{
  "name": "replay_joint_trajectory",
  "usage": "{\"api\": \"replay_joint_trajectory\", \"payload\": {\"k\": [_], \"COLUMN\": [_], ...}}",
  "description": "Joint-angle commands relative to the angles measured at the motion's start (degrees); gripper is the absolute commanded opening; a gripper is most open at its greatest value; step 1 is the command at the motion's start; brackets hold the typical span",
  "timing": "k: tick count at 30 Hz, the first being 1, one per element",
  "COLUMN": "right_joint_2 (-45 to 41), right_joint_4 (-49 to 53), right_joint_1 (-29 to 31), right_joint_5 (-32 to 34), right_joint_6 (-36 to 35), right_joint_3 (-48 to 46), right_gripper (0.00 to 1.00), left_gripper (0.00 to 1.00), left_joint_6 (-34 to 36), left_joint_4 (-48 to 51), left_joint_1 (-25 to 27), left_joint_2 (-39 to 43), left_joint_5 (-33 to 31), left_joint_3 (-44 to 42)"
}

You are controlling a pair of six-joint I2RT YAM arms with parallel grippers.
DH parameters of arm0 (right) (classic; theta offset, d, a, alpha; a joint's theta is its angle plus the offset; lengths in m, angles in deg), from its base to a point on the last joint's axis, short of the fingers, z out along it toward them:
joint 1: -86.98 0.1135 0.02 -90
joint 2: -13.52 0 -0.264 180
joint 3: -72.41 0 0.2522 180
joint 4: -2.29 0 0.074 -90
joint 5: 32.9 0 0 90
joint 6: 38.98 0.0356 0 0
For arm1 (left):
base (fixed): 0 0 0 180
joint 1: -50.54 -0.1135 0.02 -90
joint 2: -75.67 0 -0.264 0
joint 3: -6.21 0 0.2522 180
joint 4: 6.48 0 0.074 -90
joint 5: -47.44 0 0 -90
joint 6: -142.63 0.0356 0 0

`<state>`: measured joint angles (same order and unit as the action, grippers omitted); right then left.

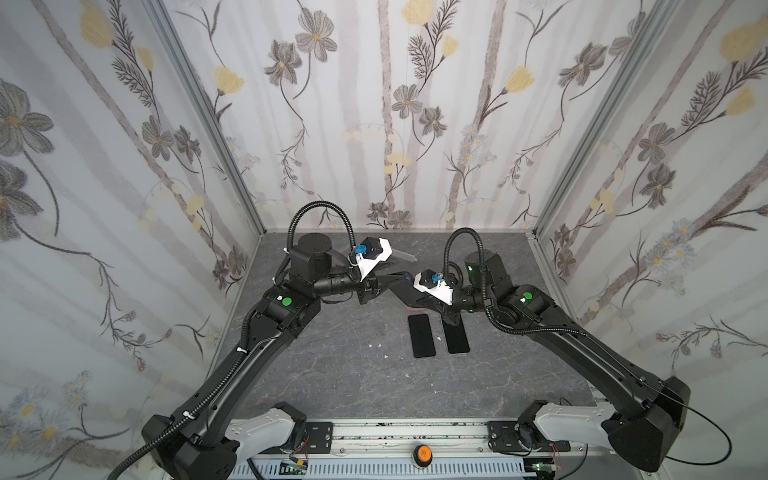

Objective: Take the phone out of the phone case

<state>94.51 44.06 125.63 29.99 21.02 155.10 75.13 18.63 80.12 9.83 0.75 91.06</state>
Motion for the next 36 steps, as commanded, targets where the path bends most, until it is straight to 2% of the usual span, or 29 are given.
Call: {"api": "replay_joint_trajectory", "payload": {"k": [1, 3, 5, 7, 9, 13, 16, 18, 23, 28, 36], "right_joint_2": [-0.22, -0.22, -0.54, -1.37, -2.35, -3.99, -3.79, -3.09, -0.52, 1.61, 1.80], "right_joint_4": [-3.94, -5.19, -7.92, -12.80, -18.81, -33.96, -43.70, -46.81, -51.75, -49.23, -46.17], "right_joint_1": [0.09, -0.71, -1.85, -3.56, -4.96, -7.03, -8.01, -8.30, -8.28, -7.85, -7.28], "right_joint_5": [-1.92, -2.59, -3.60, -6.09, -8.84, -14.77, -19.07, -21.86, -29.22, -34.14, -35.11], "right_joint_6": [0.23, 2.72, 6.05, 10.81, 16.39, 27.90, 34.97, 37.11, 39.78, 38.27, 35.73], "right_joint_3": [0.31, 0.42, -0.12, -1.94, -4.23, -10.04, -12.85, -13.13, -12.12, -9.65, -8.39], "right_gripper": [0.00, 0.00, 0.00, 0.00, 0.00, 0.00, 0.00, 0.00, 0.00, 0.00, 0.00], "left_gripper": [0.41, 0.40, 0.40, 0.41, 0.44, 0.50, 0.54, 0.58, 0.62, 0.63, 0.49], "left_joint_6": [-0.88, -3.70, -10.16, -20.14, -29.70, -54.01, -65.24, -71.38, -74.35, -74.77, -74.18], "left_joint_4": [-1.42, -2.43, -6.49, -14.48, -23.43, -47.33, -56.74, -63.74, -65.69, -66.05, -66.42], "left_joint_1": [-0.60, -2.29, -5.80, -9.40, -11.18, -14.46, -14.25, -14.13, -12.42, -10.32, -7.28], "left_joint_2": [-0.08, 0.01, 0.18, 0.44, 0.75, 0.30, -1.58, -2.07, -2.95, -4.71, -7.55], "left_joint_5": [-1.19, 1.23, 5.06, 8.27, 7.85, 7.76, 7.11, 6.09, 6.32, 9.35, 13.09], "left_joint_3": [0.88, 1.47, 1.22, -0.59, -3.11, -10.51, -12.30, -14.27, -14.60, -12.58, -10.59]}}
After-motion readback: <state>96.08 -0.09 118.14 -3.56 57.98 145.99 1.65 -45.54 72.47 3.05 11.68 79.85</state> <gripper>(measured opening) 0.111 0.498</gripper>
